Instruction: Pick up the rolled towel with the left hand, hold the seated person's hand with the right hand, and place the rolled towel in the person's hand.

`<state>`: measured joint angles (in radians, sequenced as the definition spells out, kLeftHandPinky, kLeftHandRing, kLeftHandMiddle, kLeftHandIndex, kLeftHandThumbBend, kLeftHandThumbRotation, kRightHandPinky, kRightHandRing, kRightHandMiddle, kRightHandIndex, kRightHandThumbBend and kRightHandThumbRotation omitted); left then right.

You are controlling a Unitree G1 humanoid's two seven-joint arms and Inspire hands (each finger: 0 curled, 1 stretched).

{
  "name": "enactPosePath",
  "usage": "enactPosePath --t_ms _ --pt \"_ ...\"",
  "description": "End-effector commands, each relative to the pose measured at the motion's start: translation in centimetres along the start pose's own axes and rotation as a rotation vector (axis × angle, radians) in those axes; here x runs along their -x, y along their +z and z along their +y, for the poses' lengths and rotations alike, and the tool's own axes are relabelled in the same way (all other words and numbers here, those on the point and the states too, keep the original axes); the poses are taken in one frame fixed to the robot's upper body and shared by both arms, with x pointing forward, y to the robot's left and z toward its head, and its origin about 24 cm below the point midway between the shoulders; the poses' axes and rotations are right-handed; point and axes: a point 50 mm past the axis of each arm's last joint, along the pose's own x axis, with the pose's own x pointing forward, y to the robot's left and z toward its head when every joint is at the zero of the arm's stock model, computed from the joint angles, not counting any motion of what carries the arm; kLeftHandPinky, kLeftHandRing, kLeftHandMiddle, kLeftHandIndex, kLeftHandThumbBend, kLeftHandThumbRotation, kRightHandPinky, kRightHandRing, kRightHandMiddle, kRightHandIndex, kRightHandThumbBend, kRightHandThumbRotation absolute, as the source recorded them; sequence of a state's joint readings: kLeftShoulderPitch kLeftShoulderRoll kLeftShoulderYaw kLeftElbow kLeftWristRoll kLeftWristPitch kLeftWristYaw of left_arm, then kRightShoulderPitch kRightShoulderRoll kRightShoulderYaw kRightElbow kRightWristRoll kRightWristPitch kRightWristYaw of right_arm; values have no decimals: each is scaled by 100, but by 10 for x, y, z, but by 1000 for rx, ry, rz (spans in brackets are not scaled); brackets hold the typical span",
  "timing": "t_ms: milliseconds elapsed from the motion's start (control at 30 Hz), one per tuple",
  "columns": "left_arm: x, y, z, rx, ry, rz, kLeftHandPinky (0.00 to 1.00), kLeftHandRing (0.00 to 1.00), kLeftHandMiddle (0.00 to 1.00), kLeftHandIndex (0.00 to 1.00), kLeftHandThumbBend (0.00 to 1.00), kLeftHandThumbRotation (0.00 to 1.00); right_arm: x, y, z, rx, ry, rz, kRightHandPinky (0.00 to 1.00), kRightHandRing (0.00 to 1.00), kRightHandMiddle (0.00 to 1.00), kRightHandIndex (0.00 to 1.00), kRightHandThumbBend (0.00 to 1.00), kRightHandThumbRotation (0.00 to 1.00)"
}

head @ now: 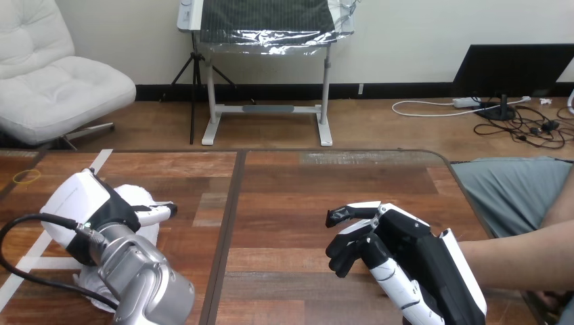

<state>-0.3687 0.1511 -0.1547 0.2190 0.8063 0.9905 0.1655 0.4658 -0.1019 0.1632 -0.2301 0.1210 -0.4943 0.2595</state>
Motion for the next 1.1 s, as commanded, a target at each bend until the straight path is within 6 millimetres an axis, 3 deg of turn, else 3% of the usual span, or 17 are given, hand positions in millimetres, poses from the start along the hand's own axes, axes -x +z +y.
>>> enactPosePath --t_ms 0,1067 --pt "-4 24 17 31 70 -42 100 97 96 94 90 33 -15 16 0 1 6 -117 34 42 48 59 65 65" --pt "-13 17 13 13 45 1 100 99 97 95 91 32 -14 17 0 5 2 -136 34 41 48 59 67 66"
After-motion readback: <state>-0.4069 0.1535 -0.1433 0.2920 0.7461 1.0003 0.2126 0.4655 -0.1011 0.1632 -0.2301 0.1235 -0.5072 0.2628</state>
